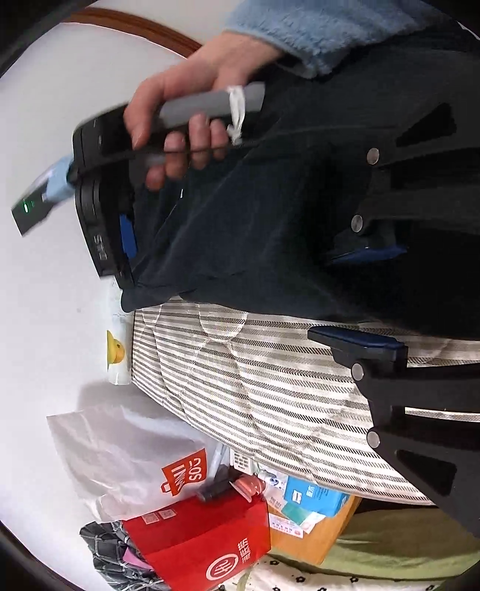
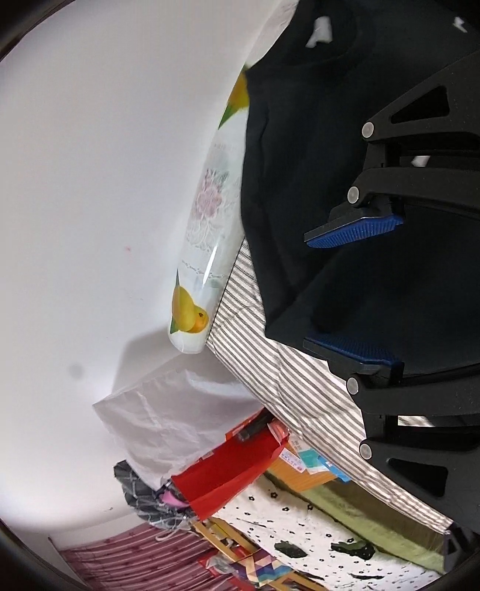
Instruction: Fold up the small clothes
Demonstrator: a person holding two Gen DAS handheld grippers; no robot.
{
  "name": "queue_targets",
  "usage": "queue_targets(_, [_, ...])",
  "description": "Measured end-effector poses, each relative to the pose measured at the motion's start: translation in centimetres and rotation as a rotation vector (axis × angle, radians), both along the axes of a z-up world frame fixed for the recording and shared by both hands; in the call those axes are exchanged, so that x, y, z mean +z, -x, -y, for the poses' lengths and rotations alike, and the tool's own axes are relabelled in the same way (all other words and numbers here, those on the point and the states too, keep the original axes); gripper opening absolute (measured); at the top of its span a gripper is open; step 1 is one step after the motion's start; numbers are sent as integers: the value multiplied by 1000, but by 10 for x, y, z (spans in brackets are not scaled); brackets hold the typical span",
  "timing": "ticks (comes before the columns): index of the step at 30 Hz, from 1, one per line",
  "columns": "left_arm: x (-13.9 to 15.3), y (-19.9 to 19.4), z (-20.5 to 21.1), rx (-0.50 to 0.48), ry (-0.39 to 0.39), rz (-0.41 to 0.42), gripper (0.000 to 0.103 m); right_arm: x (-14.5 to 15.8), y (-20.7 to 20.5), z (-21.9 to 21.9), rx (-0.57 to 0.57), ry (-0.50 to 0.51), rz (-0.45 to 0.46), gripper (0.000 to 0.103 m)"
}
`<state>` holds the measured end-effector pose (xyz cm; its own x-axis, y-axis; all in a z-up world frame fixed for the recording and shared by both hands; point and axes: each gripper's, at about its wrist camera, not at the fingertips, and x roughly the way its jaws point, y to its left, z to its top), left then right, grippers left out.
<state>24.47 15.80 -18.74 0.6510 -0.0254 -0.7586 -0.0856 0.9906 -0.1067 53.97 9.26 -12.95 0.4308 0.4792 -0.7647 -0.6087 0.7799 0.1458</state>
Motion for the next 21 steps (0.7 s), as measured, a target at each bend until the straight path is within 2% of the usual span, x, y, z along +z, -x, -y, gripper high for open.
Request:
queue_targets(1, [-1,-2,-1,-4,4,-4,29,-3,-5,-3,5,-1,-13,48])
queue_targets(3, [-1,-2,-3,-16,24,9,18,-10,-12,-10,21,-6,-39,46])
queue_targets(4, [1,-1,-4,-37,47,24,8,-10,-12,-11,36,-13,-43,27])
queue_targets(5, [2,0,-4,-41,53,33,8,-10,-12,-15,63,-13,-51,8])
queue_targets(9, [7,5,-21,27,37,64,6,4,-14,-20,52,-63,12,7])
queue_targets(11, [4,4,-31,64,41,38,6,6,-20,-26,33,-79,12,7])
queue_targets(14, [-6,0,-49,98,121,-5,7,-6,-29,-46,25,-58,-4,7])
queue_targets(18, [-11,-2,-49,105,116,-30,7,-31,-31,-60,4,9,-2,7])
queue_targets(21, [-11,-2,-47,107,103,-36,9,-37,-34,-58,-23,13,-21,8])
